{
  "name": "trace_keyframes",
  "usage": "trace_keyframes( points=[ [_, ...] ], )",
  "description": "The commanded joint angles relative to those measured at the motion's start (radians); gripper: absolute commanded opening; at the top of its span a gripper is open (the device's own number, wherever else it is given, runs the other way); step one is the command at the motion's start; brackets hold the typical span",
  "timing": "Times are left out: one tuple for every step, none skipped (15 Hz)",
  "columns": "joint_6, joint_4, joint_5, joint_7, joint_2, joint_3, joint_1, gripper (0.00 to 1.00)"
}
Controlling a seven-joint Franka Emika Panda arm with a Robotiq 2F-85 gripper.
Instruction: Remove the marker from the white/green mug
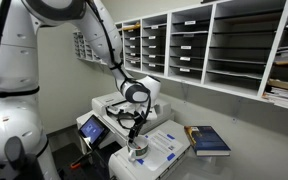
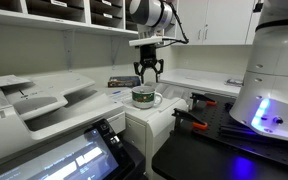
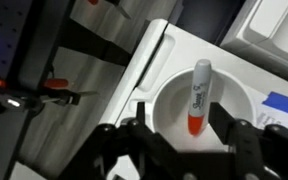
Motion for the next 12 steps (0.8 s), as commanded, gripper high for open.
trace_keyframes(
  points=[
    [0.026,0.048,0.052,-0.009,0.059,-0.018,0.033,0.62],
    [0.028,0.056,0.060,-0.012,0.075,-0.016,0.038,0.63],
    [0.027,0.064,0.072,-0.016,0.089,-0.015,0.043,0.60],
    [0.028,0.070,0.080,-0.014,0.102,-0.014,0.050,0.60],
    [0.027,0.074,0.085,-0.015,0.114,-0.015,0.056,0.58],
    [0.029,0.079,0.088,-0.015,0.125,-0.015,0.063,0.58],
    [0.031,0.083,0.088,-0.014,0.136,-0.017,0.068,0.56],
    [0.032,0.087,0.086,-0.012,0.145,-0.018,0.073,0.55],
    [0.034,0.091,0.088,-0.014,0.154,-0.018,0.076,0.44],
    [0.037,0.094,0.088,-0.014,0.160,-0.019,0.078,0.31],
    [0.038,0.098,0.091,-0.016,0.164,-0.019,0.078,0.29],
    [0.038,0.102,0.093,-0.019,0.169,-0.018,0.079,0.23]
  ],
)
